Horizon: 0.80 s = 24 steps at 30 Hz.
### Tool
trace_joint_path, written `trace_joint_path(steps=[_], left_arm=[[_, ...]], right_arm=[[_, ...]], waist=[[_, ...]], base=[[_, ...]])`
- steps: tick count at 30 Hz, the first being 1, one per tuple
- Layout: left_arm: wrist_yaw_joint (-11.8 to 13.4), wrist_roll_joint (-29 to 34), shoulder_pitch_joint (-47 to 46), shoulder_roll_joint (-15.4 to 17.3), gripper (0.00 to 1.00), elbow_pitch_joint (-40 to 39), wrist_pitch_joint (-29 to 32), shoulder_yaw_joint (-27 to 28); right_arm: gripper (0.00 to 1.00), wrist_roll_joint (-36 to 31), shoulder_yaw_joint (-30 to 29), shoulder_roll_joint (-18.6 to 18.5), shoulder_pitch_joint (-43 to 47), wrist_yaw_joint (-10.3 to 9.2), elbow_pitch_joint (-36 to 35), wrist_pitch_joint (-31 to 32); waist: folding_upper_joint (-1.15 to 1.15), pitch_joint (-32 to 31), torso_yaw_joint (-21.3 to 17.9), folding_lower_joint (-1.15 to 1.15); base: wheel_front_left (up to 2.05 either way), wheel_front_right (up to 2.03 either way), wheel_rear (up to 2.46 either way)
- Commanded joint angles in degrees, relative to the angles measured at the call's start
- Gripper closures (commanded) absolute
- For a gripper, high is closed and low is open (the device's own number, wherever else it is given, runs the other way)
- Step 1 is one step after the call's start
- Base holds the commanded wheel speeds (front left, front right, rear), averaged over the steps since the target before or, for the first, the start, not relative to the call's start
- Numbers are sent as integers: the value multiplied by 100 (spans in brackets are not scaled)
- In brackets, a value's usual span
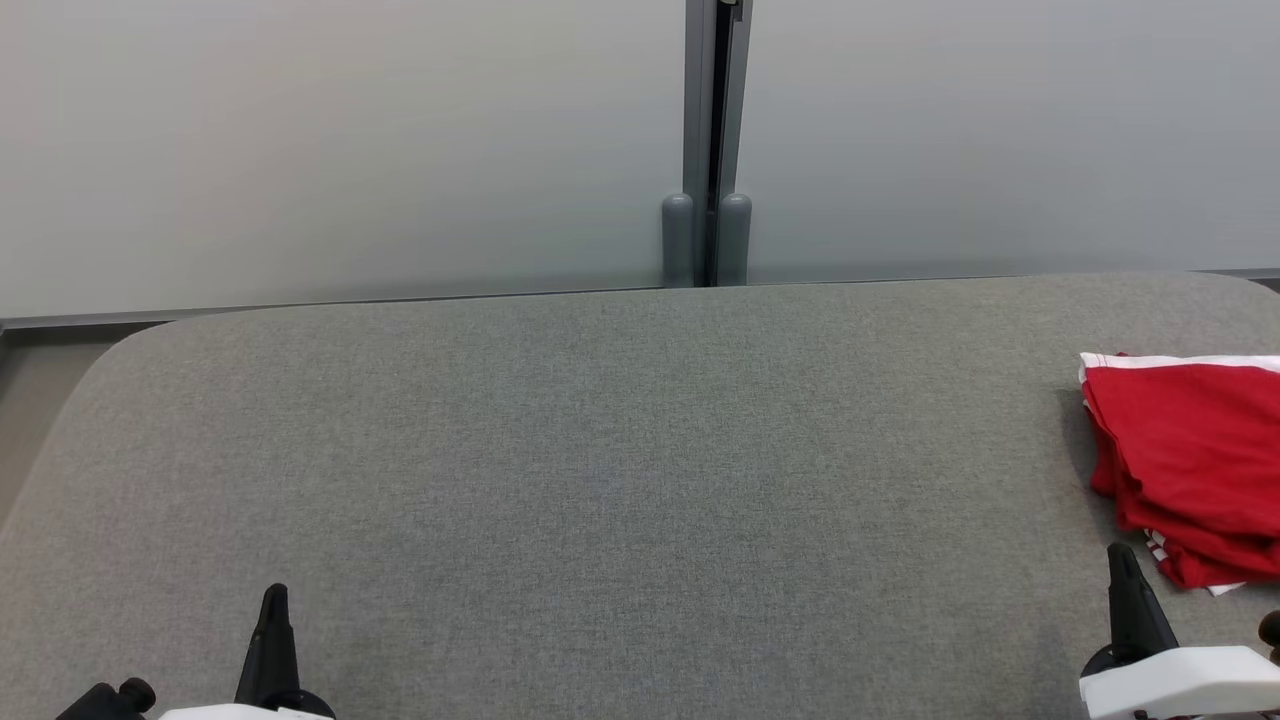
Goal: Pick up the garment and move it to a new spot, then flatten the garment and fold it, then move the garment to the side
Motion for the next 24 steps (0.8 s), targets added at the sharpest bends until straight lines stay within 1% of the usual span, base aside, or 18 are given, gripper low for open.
trace_joint_path(steps=[1, 18, 24], left_arm=[[-61, -212, -189, 49, 100, -54, 42, 42], [-154, -1274, -468, 62, 100, -5, 351, 101], [-179, -1556, -544, 66, 100, 9, 428, 117]], right_arm=[[100, 255, -34, -61, -143, -1, -97, 60], [100, 1559, -57, -78, -308, 0, -102, 364], [100, 1903, -63, -82, -347, 0, -102, 440]], waist=[[0, 3, 1, 0], [0, 35, 12, 0], [0, 45, 15, 0]], base=[[0, 0, 0], [0, 0, 0], [0, 0, 0]])
